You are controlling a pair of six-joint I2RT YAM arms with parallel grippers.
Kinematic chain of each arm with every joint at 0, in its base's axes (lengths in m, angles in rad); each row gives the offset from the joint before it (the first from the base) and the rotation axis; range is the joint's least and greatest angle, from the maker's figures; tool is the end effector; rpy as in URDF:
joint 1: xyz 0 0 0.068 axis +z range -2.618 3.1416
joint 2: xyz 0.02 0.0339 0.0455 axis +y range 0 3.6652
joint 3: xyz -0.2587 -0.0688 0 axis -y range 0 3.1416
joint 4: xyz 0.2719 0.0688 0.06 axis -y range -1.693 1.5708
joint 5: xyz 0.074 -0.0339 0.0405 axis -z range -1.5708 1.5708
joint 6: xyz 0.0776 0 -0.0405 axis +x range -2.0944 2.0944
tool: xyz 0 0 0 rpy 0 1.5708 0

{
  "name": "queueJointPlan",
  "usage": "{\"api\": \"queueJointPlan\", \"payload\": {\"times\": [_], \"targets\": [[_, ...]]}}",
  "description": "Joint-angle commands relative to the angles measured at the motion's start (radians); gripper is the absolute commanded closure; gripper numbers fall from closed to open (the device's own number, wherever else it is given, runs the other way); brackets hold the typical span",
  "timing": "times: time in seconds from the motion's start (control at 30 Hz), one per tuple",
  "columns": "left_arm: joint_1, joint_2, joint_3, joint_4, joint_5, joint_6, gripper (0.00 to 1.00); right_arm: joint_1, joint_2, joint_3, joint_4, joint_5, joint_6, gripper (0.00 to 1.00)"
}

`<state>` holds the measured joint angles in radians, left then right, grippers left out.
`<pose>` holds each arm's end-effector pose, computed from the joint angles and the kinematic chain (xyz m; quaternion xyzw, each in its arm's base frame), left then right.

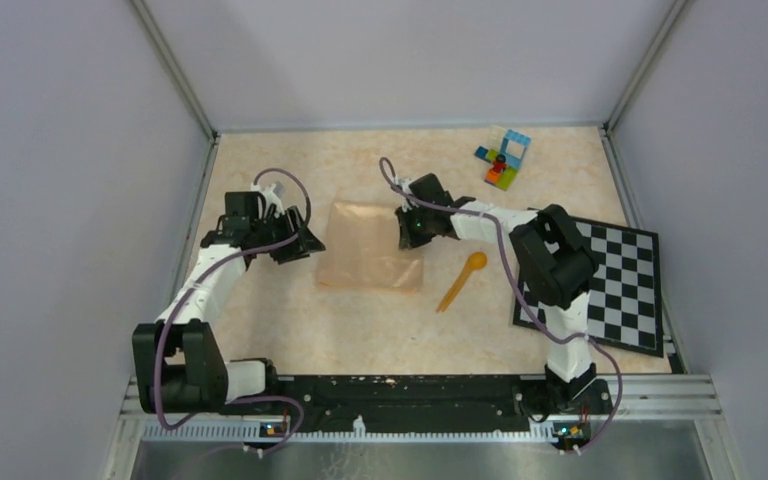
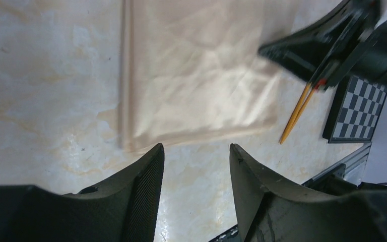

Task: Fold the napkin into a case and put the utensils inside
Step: Move the square-folded napkin to the center of the board, then pick up the top corner of the square-folded napkin from the center of the board.

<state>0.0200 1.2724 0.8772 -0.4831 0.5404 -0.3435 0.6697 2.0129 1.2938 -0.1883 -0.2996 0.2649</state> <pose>0.3085 -0.0338 0.2033 -0.0748 0.9080 -0.3005 0.2824 0.3511 0.3072 0.0966 -0.2355 0.9060 0.2710 0.2239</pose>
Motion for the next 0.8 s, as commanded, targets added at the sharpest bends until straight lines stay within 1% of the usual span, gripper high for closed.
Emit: {"api": "queueJointPlan", "payload": {"times": [0.0,0.03,0.1,0.13,0.17,0.23,0.27,0.3,0.37,0.4,0.47,0.5,0.57,0.67,0.77], "targets": [[0.003,-0.006,-0.078,0.129,0.035,-0.089,0.43,-0.019,0.065,0.172,-0.201,0.35,-0.301,1.0],[0.002,-0.001,-0.093,0.142,0.04,-0.104,0.43,-0.019,0.047,0.218,-0.22,0.317,-0.296,0.98],[-0.005,0.026,-0.13,0.194,0.05,-0.124,0.42,-0.004,-0.007,0.292,-0.242,0.219,-0.231,0.87],[-0.013,0.04,-0.144,0.211,0.052,-0.129,0.41,-0.002,-0.04,0.311,-0.249,0.19,-0.198,0.79],[-0.016,0.053,-0.155,0.223,0.046,-0.132,0.4,-0.004,-0.071,0.318,-0.255,0.163,-0.117,0.7],[-0.076,0.081,-0.17,0.249,0.044,-0.144,0.4,-0.008,-0.121,0.298,-0.275,0.116,-0.018,0.58],[-0.098,0.094,-0.188,0.279,0.051,-0.157,0.4,-0.013,-0.141,0.271,-0.286,0.11,0.025,0.54],[-0.115,0.105,-0.202,0.312,0.059,-0.18,0.4,-0.023,-0.155,0.24,-0.298,0.096,0.063,0.52],[-0.144,0.135,-0.218,0.364,0.079,-0.205,0.4,-0.065,-0.179,0.16,-0.319,0.071,0.129,0.51],[-0.158,0.151,-0.221,0.39,0.089,-0.215,0.4,-0.096,-0.214,0.094,-0.297,0.051,0.158,0.5],[-0.189,0.184,-0.221,0.424,0.095,-0.239,0.4,-0.165,-0.286,-0.053,-0.206,-0.004,0.209,0.48],[-0.202,0.197,-0.22,0.431,0.084,-0.25,0.41,-0.204,-0.321,-0.129,-0.145,-0.047,0.232,0.48],[-0.223,0.21,-0.222,0.426,0.035,-0.264,0.42,-0.273,-0.36,-0.227,-0.069,-0.14,0.26,0.48],[-0.244,0.233,-0.228,0.415,-0.02,-0.287,0.43,-0.35,-0.366,-0.308,-0.01,-0.239,0.275,0.52],[-0.266,0.257,-0.243,0.407,-0.054,-0.305,0.46,-0.364,-0.353,-0.32,-0.004,-0.247,0.263,0.55]]}}
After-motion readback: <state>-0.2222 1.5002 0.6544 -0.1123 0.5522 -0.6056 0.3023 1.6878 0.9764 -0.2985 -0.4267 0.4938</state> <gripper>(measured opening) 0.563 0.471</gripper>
